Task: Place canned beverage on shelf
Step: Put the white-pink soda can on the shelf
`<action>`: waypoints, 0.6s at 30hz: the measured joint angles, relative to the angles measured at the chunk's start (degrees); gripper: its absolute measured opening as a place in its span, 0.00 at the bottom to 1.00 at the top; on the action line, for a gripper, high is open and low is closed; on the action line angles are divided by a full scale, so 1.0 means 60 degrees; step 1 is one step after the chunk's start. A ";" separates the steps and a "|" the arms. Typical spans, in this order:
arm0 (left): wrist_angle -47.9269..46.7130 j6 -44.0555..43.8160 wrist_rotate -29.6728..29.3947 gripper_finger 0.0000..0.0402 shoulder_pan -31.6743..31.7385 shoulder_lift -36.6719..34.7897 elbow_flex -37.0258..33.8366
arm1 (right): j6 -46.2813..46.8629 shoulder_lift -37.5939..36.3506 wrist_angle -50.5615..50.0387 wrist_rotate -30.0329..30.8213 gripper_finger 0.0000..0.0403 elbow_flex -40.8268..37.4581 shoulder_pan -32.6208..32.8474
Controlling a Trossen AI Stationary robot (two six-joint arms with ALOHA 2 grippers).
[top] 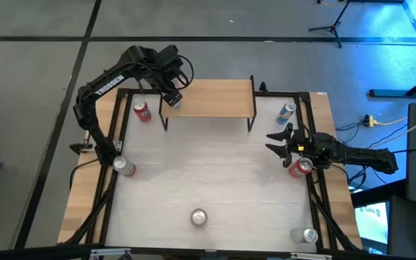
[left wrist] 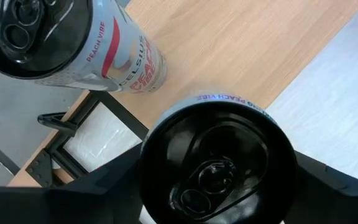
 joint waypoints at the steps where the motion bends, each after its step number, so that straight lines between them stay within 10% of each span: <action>1: 0.0009 -0.0003 -0.0007 0.72 0.0000 -0.0001 0.0000 | 0.0000 0.0000 0.0000 0.0000 0.51 0.0000 -0.0003; 18: -0.0004 0.0047 -0.0031 0.84 -0.0025 -0.0608 0.0004 | 0.0000 -0.0001 -0.0010 -0.0004 0.51 0.0000 -0.0002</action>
